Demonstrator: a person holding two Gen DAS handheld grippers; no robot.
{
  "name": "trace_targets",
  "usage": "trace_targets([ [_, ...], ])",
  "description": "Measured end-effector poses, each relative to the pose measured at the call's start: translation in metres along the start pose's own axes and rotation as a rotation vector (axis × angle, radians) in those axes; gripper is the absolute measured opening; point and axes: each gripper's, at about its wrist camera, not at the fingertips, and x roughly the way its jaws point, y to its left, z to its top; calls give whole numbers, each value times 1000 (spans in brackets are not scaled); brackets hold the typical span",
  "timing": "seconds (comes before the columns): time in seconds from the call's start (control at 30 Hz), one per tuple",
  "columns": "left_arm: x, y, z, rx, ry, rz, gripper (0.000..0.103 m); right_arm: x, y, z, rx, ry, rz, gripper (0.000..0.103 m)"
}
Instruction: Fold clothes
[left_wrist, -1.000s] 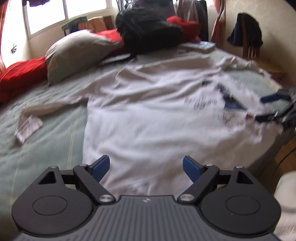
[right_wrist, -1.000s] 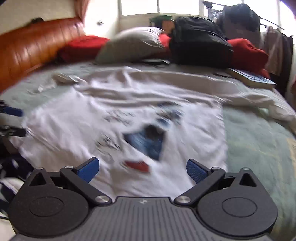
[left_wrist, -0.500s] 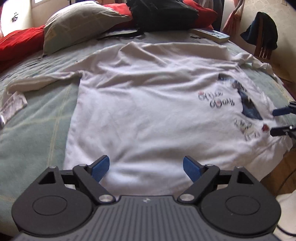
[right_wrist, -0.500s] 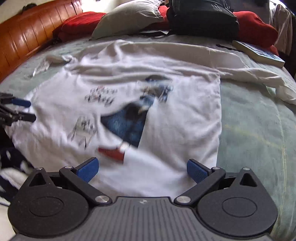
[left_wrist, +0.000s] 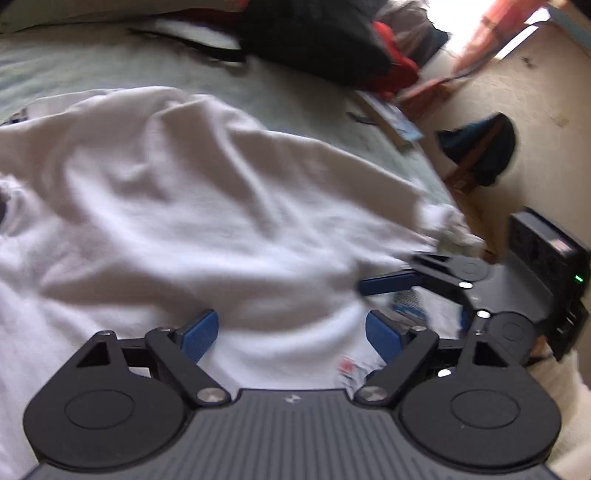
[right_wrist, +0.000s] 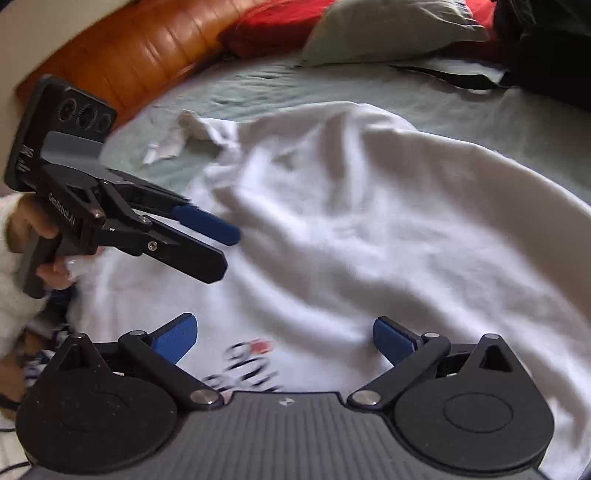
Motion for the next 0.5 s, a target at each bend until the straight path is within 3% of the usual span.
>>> trace_targets([
  [0.2,9,32,27,-8,-156,150,86,12,-32,22,-39,-73,-217,103],
  [0.27,6,32,30,13,-165,196,85,17,-48,27,-20,-76,-269,103],
  [0.4,-2,29,36,58,-172,287,85,10,-63,35,36,-96,-310,103],
  [0.47,-15,14,29,131,-169,278,86,0,-58,37,67,-97,-297,103],
  [0.5,-21,6,24,176,-157,236,86,-5,-52,35,58,-99,-242,103],
])
